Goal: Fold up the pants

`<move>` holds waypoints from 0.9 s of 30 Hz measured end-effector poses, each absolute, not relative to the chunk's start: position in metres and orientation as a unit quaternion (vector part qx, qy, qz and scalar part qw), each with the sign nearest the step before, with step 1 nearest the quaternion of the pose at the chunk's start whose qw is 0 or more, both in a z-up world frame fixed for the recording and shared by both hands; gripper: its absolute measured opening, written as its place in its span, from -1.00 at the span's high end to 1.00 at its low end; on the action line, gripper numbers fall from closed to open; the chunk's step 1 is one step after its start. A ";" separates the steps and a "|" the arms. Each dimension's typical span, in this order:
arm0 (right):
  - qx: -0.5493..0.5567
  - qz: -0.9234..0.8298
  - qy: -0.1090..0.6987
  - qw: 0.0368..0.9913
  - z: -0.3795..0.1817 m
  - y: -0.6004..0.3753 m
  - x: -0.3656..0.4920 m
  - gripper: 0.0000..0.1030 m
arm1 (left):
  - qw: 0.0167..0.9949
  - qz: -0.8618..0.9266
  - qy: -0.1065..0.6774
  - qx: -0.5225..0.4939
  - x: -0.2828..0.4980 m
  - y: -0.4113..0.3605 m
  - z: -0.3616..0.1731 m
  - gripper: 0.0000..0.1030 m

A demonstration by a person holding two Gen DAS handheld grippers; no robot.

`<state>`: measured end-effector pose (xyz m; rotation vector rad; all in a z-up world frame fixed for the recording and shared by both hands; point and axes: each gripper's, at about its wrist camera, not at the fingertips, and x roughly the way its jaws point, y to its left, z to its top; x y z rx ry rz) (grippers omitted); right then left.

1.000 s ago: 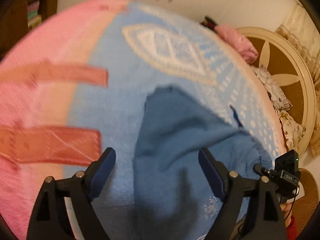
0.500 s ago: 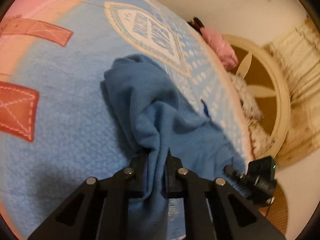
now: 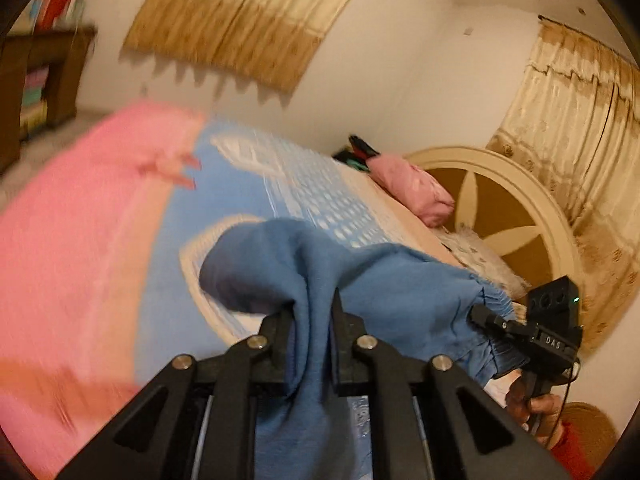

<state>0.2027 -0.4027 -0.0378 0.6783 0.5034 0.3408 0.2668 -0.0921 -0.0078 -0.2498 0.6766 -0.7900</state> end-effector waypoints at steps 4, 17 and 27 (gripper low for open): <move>0.263 0.147 0.243 0.922 -0.067 -0.399 0.256 0.50 | 0.888 -0.327 0.318 -0.058 0.312 -0.119 -0.053 0.56; 0.378 0.062 0.340 0.859 -0.241 -0.444 0.298 0.21 | 0.841 -0.283 0.460 -0.018 0.368 -0.141 -0.207 -0.49; 0.397 0.074 0.334 0.852 -0.233 -0.461 0.246 -0.18 | 0.826 -0.281 0.483 -0.070 0.337 -0.131 -0.191 -0.65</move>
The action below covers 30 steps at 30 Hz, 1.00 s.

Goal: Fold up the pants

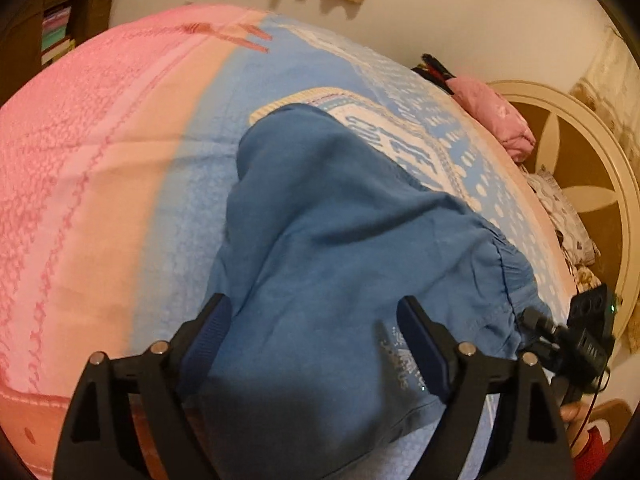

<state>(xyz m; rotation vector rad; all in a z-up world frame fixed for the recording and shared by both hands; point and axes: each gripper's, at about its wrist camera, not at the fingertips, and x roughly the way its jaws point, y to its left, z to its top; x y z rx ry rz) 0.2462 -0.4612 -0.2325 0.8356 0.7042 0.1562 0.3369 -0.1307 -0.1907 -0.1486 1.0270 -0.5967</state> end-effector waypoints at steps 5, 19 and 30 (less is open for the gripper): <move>0.314 0.044 0.444 0.838 -0.216 -0.436 0.291 0.45 | 0.786 -0.285 0.535 -0.118 0.341 -0.130 -0.183 0.60; 0.350 0.047 0.477 0.805 -0.223 -0.468 0.239 -0.07 | 0.791 -0.240 0.561 -0.047 0.326 -0.100 -0.163 0.55; 0.294 0.010 0.453 0.842 -0.198 -0.479 0.300 -0.08 | 0.861 -0.265 0.434 0.020 0.340 -0.167 -0.123 0.05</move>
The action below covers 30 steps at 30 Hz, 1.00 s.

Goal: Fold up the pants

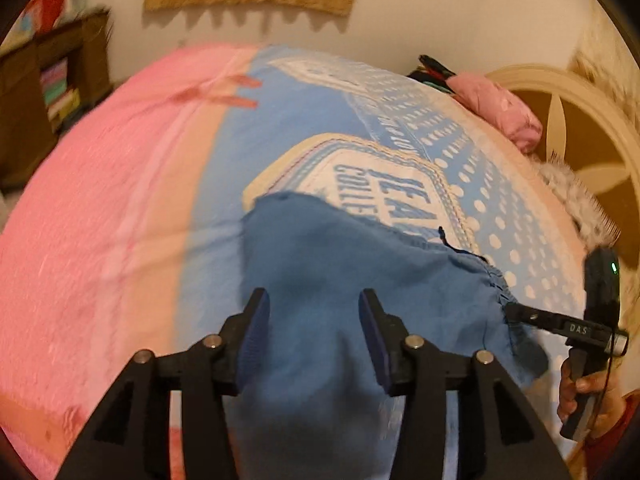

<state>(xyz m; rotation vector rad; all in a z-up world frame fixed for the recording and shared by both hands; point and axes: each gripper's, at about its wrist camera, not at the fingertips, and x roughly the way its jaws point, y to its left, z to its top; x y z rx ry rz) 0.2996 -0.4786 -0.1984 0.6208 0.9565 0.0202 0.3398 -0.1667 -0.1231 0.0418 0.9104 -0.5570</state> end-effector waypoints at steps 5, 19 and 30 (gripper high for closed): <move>0.330 -0.011 0.412 0.849 -0.211 -0.480 0.329 -0.02 | 0.864 -0.240 0.439 0.058 0.358 -0.193 -0.147 0.05; 0.202 -0.070 0.389 0.896 -0.205 -0.479 0.332 0.09 | 0.872 -0.190 0.443 0.088 0.356 -0.183 -0.174 -0.22; 0.320 -0.044 0.361 0.875 -0.200 -0.489 0.250 0.07 | 0.873 -0.162 0.459 -0.037 0.342 -0.093 -0.164 -0.37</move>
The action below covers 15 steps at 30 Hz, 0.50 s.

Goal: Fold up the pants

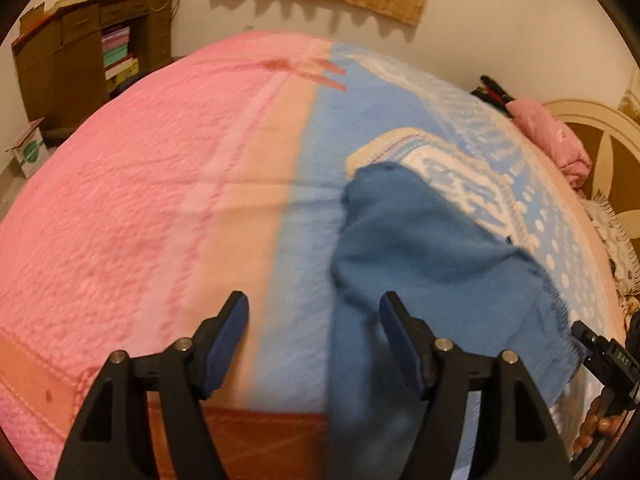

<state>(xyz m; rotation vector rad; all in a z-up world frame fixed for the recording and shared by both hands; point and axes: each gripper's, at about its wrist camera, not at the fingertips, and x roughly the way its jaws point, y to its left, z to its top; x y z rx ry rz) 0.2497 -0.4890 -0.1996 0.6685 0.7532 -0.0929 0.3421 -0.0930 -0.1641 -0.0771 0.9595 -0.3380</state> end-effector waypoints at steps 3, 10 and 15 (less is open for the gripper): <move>0.345 -0.025 0.369 0.863 -0.213 -0.484 0.240 -0.04 | 0.860 -0.182 0.473 -0.062 0.338 -0.087 -0.173 -0.38; 0.434 0.008 0.315 0.844 -0.229 -0.487 0.204 -0.16 | 0.840 -0.260 0.467 -0.089 0.321 -0.104 -0.170 -0.49; 0.494 0.022 0.261 0.829 -0.235 -0.477 0.169 -0.16 | 0.850 -0.232 0.468 -0.067 0.322 -0.109 -0.181 -0.49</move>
